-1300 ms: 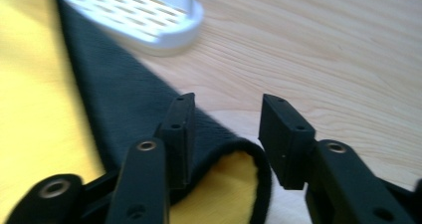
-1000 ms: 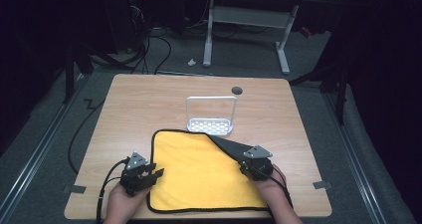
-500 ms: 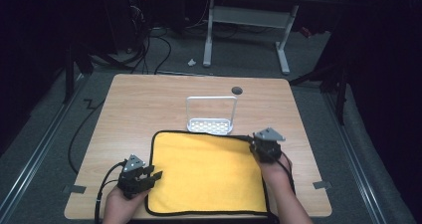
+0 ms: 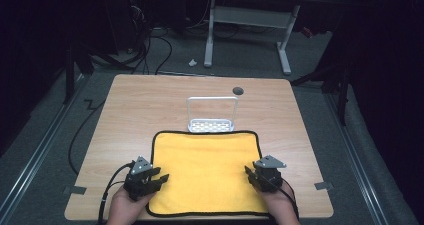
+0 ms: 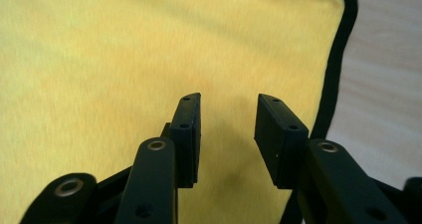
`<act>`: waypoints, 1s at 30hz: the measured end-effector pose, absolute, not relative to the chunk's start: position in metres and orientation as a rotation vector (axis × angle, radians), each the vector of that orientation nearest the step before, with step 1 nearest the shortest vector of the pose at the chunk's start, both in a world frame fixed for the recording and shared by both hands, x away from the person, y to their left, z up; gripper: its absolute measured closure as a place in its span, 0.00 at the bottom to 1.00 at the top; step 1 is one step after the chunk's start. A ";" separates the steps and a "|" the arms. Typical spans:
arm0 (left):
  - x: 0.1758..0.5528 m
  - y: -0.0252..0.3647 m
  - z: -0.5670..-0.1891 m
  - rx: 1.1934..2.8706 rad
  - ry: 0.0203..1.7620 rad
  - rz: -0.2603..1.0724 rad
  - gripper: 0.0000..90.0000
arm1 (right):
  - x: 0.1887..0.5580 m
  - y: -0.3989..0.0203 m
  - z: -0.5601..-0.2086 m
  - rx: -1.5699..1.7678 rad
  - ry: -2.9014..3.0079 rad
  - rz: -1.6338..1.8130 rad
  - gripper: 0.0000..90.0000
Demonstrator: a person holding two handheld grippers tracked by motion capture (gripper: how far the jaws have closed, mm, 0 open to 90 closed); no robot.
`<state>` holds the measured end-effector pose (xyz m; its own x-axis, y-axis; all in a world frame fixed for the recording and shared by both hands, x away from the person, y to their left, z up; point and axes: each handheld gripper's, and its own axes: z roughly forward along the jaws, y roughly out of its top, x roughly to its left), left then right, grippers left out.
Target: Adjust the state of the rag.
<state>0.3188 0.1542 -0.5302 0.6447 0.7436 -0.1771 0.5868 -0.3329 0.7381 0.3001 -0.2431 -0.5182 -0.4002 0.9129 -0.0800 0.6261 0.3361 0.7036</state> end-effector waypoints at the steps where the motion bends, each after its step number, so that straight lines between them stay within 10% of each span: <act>1: 0.319 0.154 -0.530 2.045 1.035 0.243 0.60 | 0.300 -0.243 -0.518 1.348 2.139 0.819 0.71; 19: 0.313 0.110 -0.528 2.063 0.899 0.232 0.61 | 0.290 -0.305 -0.522 1.436 2.010 0.753 0.70; 30: 0.385 0.141 -0.525 1.979 1.091 0.328 0.49 | 0.283 -0.291 -0.512 1.350 1.996 0.868 0.69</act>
<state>0.3851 0.1414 -0.5254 0.5881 0.7937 -0.1555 0.5763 -0.2763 0.7691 0.2832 -0.2911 -0.5116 -0.3259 0.9402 -0.0993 0.5687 0.2789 0.7738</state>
